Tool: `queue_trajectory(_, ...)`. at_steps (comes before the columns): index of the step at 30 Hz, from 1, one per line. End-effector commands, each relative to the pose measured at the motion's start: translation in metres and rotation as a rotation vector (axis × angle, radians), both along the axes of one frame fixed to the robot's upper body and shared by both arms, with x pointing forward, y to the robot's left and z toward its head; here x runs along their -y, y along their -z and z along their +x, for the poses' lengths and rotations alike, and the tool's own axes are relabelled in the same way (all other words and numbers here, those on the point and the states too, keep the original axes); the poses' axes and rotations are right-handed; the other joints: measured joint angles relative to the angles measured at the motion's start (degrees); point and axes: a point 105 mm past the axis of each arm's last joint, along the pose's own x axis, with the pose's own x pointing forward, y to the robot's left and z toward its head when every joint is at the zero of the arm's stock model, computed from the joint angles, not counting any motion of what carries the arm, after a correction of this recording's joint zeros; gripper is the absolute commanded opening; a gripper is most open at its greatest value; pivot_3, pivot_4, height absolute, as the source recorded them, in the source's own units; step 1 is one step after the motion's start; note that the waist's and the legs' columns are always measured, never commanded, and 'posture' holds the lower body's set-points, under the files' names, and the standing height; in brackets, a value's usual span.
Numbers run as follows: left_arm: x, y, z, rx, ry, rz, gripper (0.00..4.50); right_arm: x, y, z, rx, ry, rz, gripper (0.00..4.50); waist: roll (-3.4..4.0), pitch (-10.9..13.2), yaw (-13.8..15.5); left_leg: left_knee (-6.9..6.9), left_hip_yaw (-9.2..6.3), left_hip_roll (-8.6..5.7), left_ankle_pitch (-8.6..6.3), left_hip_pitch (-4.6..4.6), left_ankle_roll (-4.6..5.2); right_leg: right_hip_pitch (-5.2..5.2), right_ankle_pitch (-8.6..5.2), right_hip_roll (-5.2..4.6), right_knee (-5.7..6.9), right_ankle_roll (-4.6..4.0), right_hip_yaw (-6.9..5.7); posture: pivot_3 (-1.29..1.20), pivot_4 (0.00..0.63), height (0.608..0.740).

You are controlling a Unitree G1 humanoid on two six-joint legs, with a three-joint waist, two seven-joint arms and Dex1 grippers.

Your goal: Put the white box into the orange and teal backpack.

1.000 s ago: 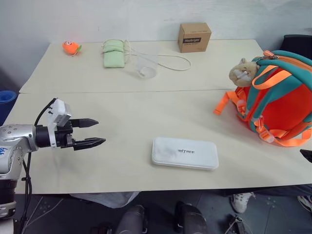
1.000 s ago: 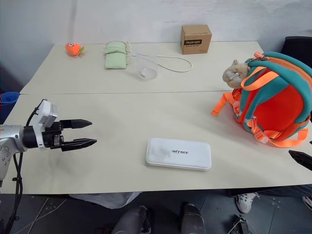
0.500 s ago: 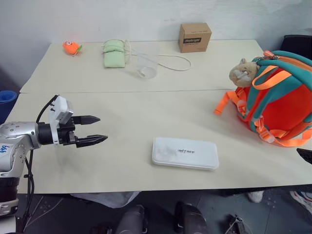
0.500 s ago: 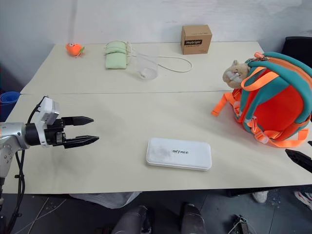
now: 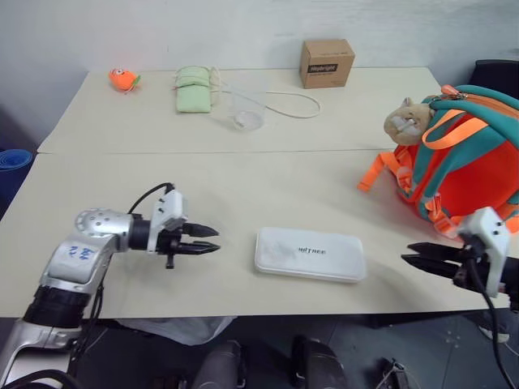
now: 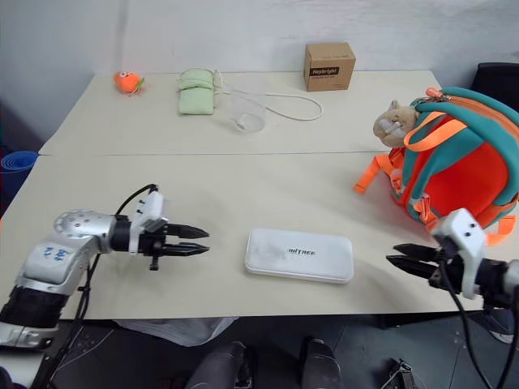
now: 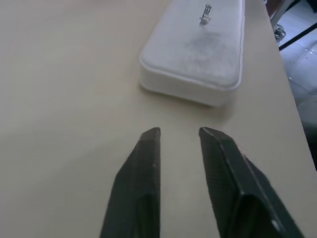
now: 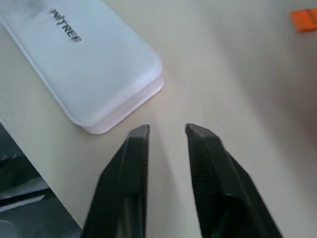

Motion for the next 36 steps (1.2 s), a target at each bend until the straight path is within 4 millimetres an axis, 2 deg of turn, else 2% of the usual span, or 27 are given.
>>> queue_trajectory(1, 0.015, 0.007, -0.009, 0.001, 0.053, 0.007, 0.19, -0.009, 0.007, 0.008, 0.018, -0.054, -0.062, 0.00, 0.00, 0.00, -0.33, 0.00, 0.00, 0.00, 0.02, -0.01, 0.05, 0.00, 0.00, 0.03, 0.00, 0.00, -0.01, 0.00, 0.150, 0.740)
queue_trajectory(2, 0.018, 0.011, -0.009, 0.003, 0.046, 0.012, 0.01, -0.011, 0.010, 0.011, 0.020, -0.058, -0.069, 0.00, -0.01, 0.00, -0.35, 0.00, 0.01, 0.02, 0.03, -0.01, 0.06, -0.01, 0.00, 0.07, -0.01, 0.00, 0.00, 0.00, 0.150, 0.740)
queue_trajectory(6, 0.028, 0.020, 0.002, 0.014, -0.032, 0.038, 0.01, -0.019, 0.019, 0.025, 0.028, -0.052, -0.089, 0.00, -0.01, 0.01, -0.17, 0.08, 0.02, 0.07, 0.04, -0.02, 0.06, -0.01, 0.00, 0.20, 0.03, 0.00, -0.04, 0.00, 0.150, 0.740)
queue_trajectory(10, 0.039, 0.015, 0.001, 0.006, -0.026, -0.002, 0.01, -0.029, 0.020, 0.034, 0.046, -0.051, -0.055, 0.00, -0.02, 0.02, -0.08, 0.44, -0.02, 0.08, 0.00, -0.05, 0.07, 0.02, 0.00, 0.09, 0.02, 0.00, -0.04, 0.00, 0.150, 0.740)
queue_trajectory(13, 0.047, 0.003, -0.004, -0.051, -0.010, -0.093, 0.01, -0.038, 0.020, 0.045, 0.074, -0.031, -0.024, 0.00, -0.02, 0.02, -0.15, 0.68, -0.07, 0.09, -0.17, -0.10, -0.02, 0.03, 0.00, 0.01, 0.10, 0.00, -0.03, 0.00, 0.150, 0.740)
queue_trajectory(16, 0.040, 0.006, -0.001, -0.126, -0.080, -0.095, 0.01, -0.038, 0.020, 0.052, 0.095, 0.006, -0.021, 0.00, -0.02, 0.02, -0.17, 0.70, -0.08, 0.09, -0.16, -0.10, 0.01, 0.02, 0.00, 0.01, 0.12, 0.00, -0.02, 0.00, 0.150, 0.740)
queue_trajectory(19, 0.027, 0.010, 0.001, -0.177, -0.138, -0.090, 0.59, -0.035, 0.021, 0.058, 0.115, 0.049, -0.023, 0.00, -0.02, 0.02, -0.19, 0.69, -0.10, 0.13, -0.13, -0.12, 0.06, 0.02, -0.01, 0.10, 0.32, -0.01, -0.05, 0.00, 0.150, 0.740)
queue_trajectory(25, -0.002, 0.020, 0.007, -0.343, -0.282, -0.080, 2.40, -0.026, 0.027, 0.053, 0.106, 0.068, -0.060, 0.00, -0.02, 0.02, -0.21, 0.70, -0.08, 0.13, -0.13, -0.13, 0.07, 0.03, -0.01, 0.14, 0.31, -0.01, -0.06, 0.00, 0.150, 0.740)
queue_trajectory(28, -0.003, 0.021, 0.005, -0.516, -0.311, -0.121, 3.37, -0.024, 0.029, 0.050, 0.100, 0.071, -0.067, 0.00, -0.02, 0.02, -0.14, 0.70, -0.09, 0.13, -0.13, -0.14, 0.09, 0.03, -0.01, 0.17, 0.31, -0.01, -0.07, 0.00, 0.150, 0.740)
queue_trajectory(30, 0.003, 0.018, -0.002, -0.651, -0.271, -0.157, 3.93, -0.023, 0.030, 0.049, 0.096, 0.066, -0.073, 0.00, -0.02, 0.02, -0.14, 0.76, -0.10, 0.12, -0.13, -0.14, 0.11, 0.06, 0.00, 0.18, 0.32, 0.00, -0.07, 0.00, 0.150, 0.740)
queue_trajectory(32, 0.005, 0.020, 0.005, -0.738, -0.314, -0.178, 4.40, -0.026, 0.033, 0.047, 0.088, 0.053, -0.068, 0.00, -0.01, 0.01, -0.13, 0.76, -0.09, 0.11, -0.13, -0.12, 0.11, 0.07, 0.00, 0.25, 0.35, 0.00, -0.06, 0.00, 0.150, 0.740)
queue_trajectory(34, 0.005, 0.022, 0.010, -0.786, -0.356, -0.189, 4.49, -0.027, 0.034, 0.045, 0.084, 0.045, -0.063, 0.00, -0.02, 0.01, -0.10, 0.76, -0.11, 0.12, -0.13, -0.10, 0.11, 0.09, -0.01, 0.44, 0.37, 0.00, -0.06, 0.00, 0.150, 0.740)
queue_trajectory(36, 0.010, 0.023, 0.007, -0.857, -0.336, -0.189, 4.49, -0.030, 0.035, 0.045, 0.083, 0.034, -0.063, 0.00, -0.02, 0.01, -0.20, 0.76, -0.09, 0.12, -0.13, -0.08, 0.11, 0.10, 0.00, 0.48, 0.38, 0.00, -0.03, 0.00, 0.150, 0.740)
